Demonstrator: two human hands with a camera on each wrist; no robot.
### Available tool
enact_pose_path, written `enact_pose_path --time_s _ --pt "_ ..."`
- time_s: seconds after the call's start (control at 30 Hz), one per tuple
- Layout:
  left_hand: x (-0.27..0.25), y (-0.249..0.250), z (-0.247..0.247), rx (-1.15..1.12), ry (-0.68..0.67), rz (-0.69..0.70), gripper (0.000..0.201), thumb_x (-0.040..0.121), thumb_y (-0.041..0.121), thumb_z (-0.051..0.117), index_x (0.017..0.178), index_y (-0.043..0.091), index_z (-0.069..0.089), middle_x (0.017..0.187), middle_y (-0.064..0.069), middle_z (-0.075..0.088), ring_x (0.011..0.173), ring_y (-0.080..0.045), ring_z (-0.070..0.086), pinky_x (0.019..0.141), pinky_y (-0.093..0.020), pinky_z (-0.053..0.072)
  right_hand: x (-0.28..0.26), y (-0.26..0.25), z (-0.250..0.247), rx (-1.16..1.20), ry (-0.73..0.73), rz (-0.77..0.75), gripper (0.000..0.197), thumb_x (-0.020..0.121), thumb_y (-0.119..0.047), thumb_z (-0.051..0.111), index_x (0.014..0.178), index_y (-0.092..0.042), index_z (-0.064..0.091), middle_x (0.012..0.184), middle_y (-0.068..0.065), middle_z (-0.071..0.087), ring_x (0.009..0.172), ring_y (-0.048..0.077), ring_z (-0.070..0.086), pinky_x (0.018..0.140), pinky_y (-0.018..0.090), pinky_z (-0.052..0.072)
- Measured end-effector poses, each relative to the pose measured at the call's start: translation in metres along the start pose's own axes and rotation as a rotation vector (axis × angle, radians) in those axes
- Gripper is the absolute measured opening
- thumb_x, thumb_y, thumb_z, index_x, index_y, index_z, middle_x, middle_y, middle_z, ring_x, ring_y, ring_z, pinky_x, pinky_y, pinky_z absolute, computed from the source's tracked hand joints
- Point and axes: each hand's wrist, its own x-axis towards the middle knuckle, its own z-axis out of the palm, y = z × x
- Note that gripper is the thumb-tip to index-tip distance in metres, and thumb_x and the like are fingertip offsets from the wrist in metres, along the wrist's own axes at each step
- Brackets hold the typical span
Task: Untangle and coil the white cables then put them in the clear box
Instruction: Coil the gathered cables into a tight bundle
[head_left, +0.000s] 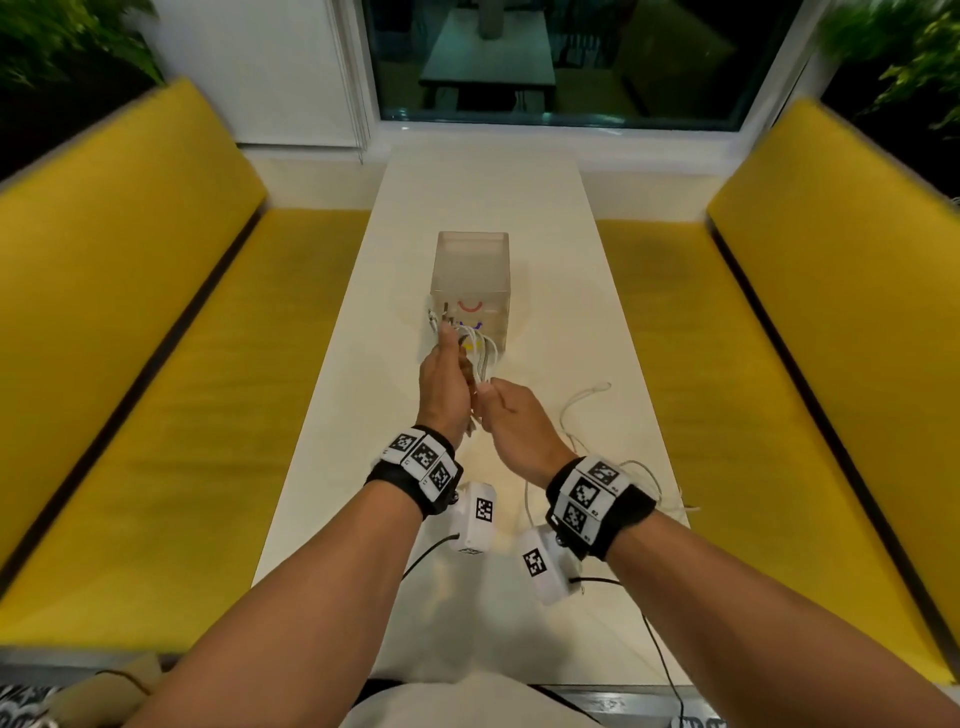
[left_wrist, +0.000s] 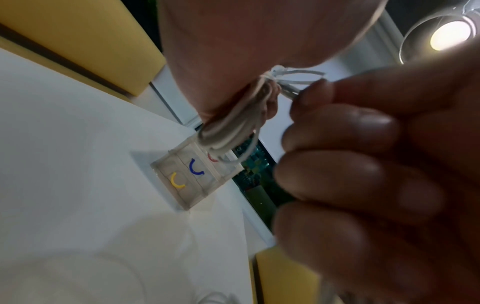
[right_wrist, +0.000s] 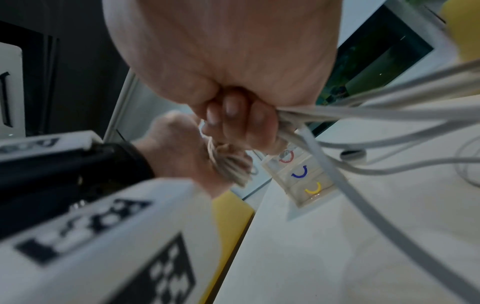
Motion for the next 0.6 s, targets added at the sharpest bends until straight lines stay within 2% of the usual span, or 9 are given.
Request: enact_pose_path --time_s 0.07,0.13,0.2,0.27,0.33,0.4,0.47,0.53,0.6 --pt "-0.003 0.001 0.003 -0.024 -0.076 0.017 0.071 0.091 0.075 0.039 0.111 0.014 0.069 0.093 0.001 0.071 0.08 -0.014 0.066 0.075 -0.028 0.052 -0.001 -0.002 0.004 -0.072 -0.016 -0.02 0.04 0.106 -0.022 0.034 0.07 -0.016 0.052 0.067 -0.003 0.057 0.061 0.013 0.05 0.065 0.033 0.042" --pt "-0.006 0.001 0.003 0.008 -0.122 0.066 0.055 0.091 0.065 0.056 0.114 0.018 0.067 0.101 0.006 0.074 0.091 -0.006 0.068 0.085 -0.024 0.052 -0.001 -0.003 0.004 -0.149 -0.06 -0.006 0.033 0.102 -0.019 0.035 0.08 -0.009 0.058 0.077 0.006 0.065 0.069 0.022 0.058 0.069 0.038 0.047" --pt "-0.011 0.002 0.004 0.066 -0.136 0.083 0.032 0.09 0.042 0.071 0.099 0.012 0.065 0.081 0.009 0.066 0.069 0.0 0.06 0.072 -0.019 0.048 0.0 -0.004 0.0 -0.249 -0.121 0.009 0.026 0.094 -0.015 0.039 0.091 -0.003 0.062 0.09 0.014 0.07 0.08 0.032 0.064 0.072 0.043 0.052" --pt "-0.013 -0.001 0.004 0.103 -0.153 0.097 0.032 0.088 0.032 0.077 0.094 0.003 0.065 0.072 0.006 0.059 0.059 -0.002 0.052 0.064 -0.019 0.045 0.0 -0.004 -0.004 -0.318 -0.172 0.022 0.02 0.092 -0.011 0.042 0.088 -0.007 0.061 0.089 0.012 0.069 0.083 0.034 0.065 0.074 0.045 0.054" --pt "-0.015 0.0 0.005 0.161 -0.141 0.085 0.031 0.092 0.034 0.072 0.088 0.003 0.067 0.063 0.012 0.058 0.055 -0.003 0.049 0.06 -0.02 0.044 -0.003 -0.004 -0.007 -0.361 -0.204 0.02 0.018 0.093 -0.01 0.043 0.084 -0.012 0.058 0.086 0.007 0.066 0.083 0.033 0.065 0.075 0.044 0.053" --pt "-0.017 0.002 0.006 0.215 -0.119 0.065 0.034 0.098 0.038 0.063 0.071 0.017 0.061 0.05 0.016 0.051 0.05 -0.004 0.045 0.055 -0.021 0.04 -0.005 -0.001 -0.009 -0.382 -0.212 -0.003 0.019 0.095 -0.013 0.04 0.086 -0.014 0.057 0.087 0.007 0.069 0.082 0.031 0.065 0.075 0.044 0.054" --pt "-0.018 0.0 0.005 0.203 -0.103 0.017 0.046 0.1 0.043 0.057 0.062 0.017 0.053 0.051 0.009 0.05 0.049 -0.012 0.043 0.055 -0.026 0.039 -0.006 0.002 -0.013 -0.385 -0.211 -0.015 0.025 0.099 -0.018 0.037 0.087 -0.011 0.058 0.087 0.009 0.07 0.079 0.03 0.064 0.074 0.043 0.053" --pt "-0.02 0.002 0.003 0.085 -0.127 -0.06 0.053 0.101 0.046 0.053 0.063 0.011 0.059 0.059 -0.004 0.063 0.055 -0.02 0.056 0.058 -0.031 0.048 -0.008 0.006 -0.017 -0.339 -0.211 -0.005 0.036 0.104 -0.027 0.037 0.082 -0.007 0.057 0.076 0.008 0.064 0.067 0.024 0.058 0.066 0.042 0.049" --pt "-0.021 0.008 0.002 -0.068 -0.148 -0.135 0.056 0.103 0.046 0.048 0.067 0.005 0.063 0.066 -0.013 0.069 0.063 -0.025 0.069 0.062 -0.033 0.058 -0.014 0.013 -0.021 -0.152 -0.231 0.07 0.046 0.105 -0.039 0.039 0.071 -0.01 0.051 0.061 0.001 0.051 0.051 0.015 0.043 0.053 0.035 0.04"
